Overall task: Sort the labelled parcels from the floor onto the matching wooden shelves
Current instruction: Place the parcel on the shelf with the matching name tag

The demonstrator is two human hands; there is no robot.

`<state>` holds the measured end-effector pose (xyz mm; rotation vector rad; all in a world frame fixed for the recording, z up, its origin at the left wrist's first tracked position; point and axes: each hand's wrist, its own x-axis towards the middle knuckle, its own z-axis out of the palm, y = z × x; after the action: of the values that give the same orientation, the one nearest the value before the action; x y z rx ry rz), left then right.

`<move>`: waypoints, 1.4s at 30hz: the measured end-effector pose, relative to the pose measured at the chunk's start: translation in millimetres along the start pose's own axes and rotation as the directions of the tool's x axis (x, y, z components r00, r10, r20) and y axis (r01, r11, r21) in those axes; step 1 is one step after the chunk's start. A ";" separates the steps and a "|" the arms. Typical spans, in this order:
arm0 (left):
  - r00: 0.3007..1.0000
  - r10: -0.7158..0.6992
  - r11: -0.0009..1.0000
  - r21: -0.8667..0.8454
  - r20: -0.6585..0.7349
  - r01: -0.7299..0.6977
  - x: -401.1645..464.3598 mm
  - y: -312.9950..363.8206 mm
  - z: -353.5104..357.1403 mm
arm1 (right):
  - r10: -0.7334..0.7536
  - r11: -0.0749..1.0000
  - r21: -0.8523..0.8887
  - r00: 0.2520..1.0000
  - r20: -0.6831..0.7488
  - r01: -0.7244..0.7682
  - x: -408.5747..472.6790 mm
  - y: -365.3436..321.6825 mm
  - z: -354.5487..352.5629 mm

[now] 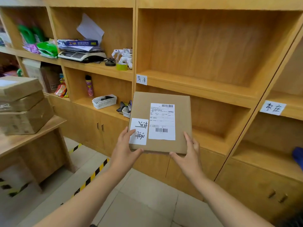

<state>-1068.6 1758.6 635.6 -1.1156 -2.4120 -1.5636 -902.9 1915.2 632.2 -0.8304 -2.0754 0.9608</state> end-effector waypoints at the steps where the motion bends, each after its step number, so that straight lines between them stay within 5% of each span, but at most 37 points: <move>1: 1.000 -0.001 1.000 -0.007 -0.006 0.001 11.8 -6.6 0.7 | 0.000 1.000 0.004 1.000 0.010 0.000 12.0 0.3 7.9; 23: 0.979 0.172 0.982 -0.102 0.106 -0.161 338.6 -164.6 -15.2 | 0.024 0.996 -0.079 0.976 -0.217 -0.042 261.1 -34.9 222.5; 33: 0.970 0.213 0.957 -0.225 0.119 -0.182 447.5 -171.7 33.6 | -0.067 0.977 -0.212 0.934 -0.352 -0.010 356.0 -32.2 227.5; 42: 0.959 0.281 0.955 -0.105 0.036 -0.276 525.4 -145.6 76.1 | -0.125 0.971 -0.237 0.922 -0.366 0.038 453.0 -20.2 209.2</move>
<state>-1517.9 2069.5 703.0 -1.4567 -2.1082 -1.5908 -1324.9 2175.6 691.2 -0.9525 -1.8799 0.4741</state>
